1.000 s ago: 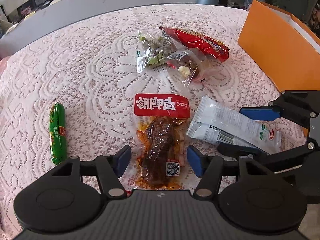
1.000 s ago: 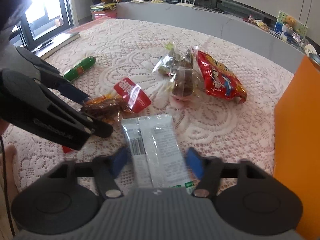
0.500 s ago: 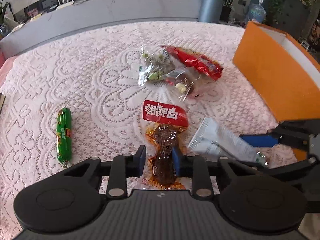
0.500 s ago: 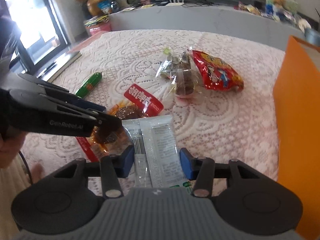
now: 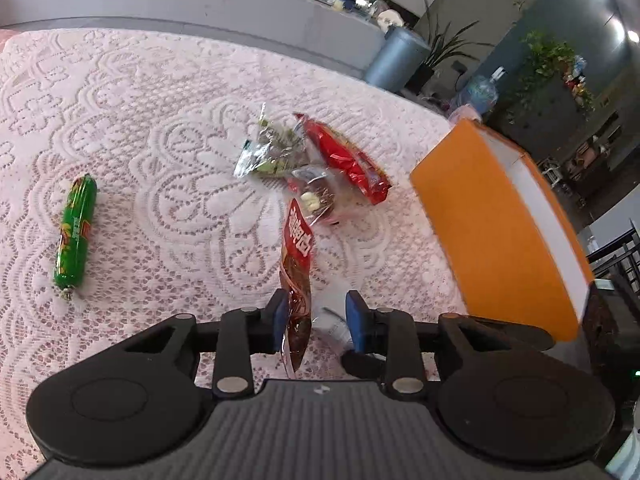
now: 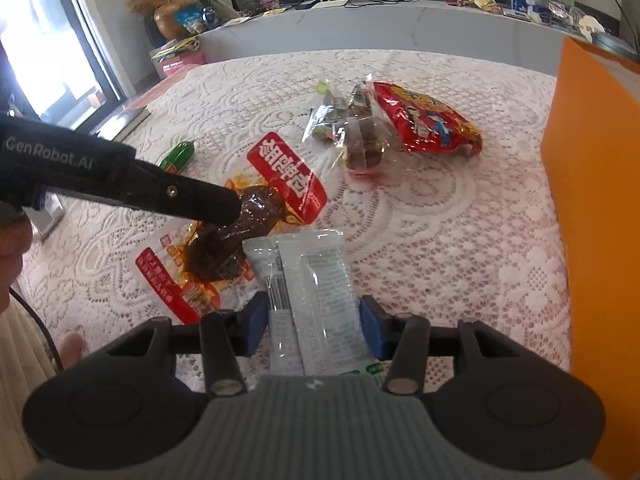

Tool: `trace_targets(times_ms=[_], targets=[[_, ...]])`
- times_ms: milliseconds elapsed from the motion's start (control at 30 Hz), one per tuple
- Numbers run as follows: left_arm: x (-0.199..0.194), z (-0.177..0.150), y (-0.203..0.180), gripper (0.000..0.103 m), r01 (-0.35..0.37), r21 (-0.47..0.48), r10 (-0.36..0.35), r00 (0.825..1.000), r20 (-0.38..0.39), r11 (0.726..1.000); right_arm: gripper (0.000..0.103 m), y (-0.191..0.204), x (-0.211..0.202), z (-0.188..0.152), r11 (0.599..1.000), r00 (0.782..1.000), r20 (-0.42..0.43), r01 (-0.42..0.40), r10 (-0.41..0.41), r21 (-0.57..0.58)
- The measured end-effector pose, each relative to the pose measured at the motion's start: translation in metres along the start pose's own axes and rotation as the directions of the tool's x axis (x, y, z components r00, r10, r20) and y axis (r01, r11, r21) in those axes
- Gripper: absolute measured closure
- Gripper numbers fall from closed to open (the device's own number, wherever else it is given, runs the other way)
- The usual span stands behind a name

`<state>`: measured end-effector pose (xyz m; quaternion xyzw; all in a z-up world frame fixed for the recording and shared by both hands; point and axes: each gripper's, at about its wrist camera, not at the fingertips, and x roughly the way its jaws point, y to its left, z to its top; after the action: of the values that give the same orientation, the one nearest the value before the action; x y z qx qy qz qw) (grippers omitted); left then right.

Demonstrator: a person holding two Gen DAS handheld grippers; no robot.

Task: Organize snacks
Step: 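Lift both packets and carry them over the orange box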

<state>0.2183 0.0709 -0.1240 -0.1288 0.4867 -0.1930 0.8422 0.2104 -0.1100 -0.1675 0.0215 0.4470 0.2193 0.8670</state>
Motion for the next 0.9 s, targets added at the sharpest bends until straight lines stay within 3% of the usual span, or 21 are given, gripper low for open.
trace_targets(times_ms=[200,300,400,467,667,900], targets=[[0.02,0.0,-0.013,0.068,-0.086,0.109,0.091,0.995,-0.047,0.99,0.054,0.002,-0.001,-0.001,1.0,1.0,0.012,0.007,-0.007,0.004],[0.03,-0.003,-0.014,0.068,-0.065,0.131,0.078,0.992,-0.097,0.989,0.054,0.001,-0.001,-0.001,1.0,1.0,0.009,0.012,-0.012,0.009],[0.032,-0.001,-0.012,0.073,-0.078,0.131,0.089,0.992,-0.085,0.988,0.054,0.004,0.0,-0.001,1.0,1.0,0.007,0.026,-0.026,-0.011],[0.031,-0.001,-0.009,0.083,-0.069,0.105,0.078,0.994,-0.079,0.992,0.054,0.006,0.0,-0.001,0.999,0.999,0.008,0.032,-0.032,-0.019],[0.01,-0.002,-0.015,0.083,-0.11,0.113,0.113,0.993,-0.021,0.988,0.055,0.0,-0.005,-0.001,1.0,1.0,0.016,0.002,-0.002,0.014],[-0.019,0.0,-0.018,0.084,-0.13,0.052,0.128,0.991,0.031,0.99,0.055,0.0,-0.036,-0.001,0.998,0.999,0.04,0.008,-0.011,0.059]])
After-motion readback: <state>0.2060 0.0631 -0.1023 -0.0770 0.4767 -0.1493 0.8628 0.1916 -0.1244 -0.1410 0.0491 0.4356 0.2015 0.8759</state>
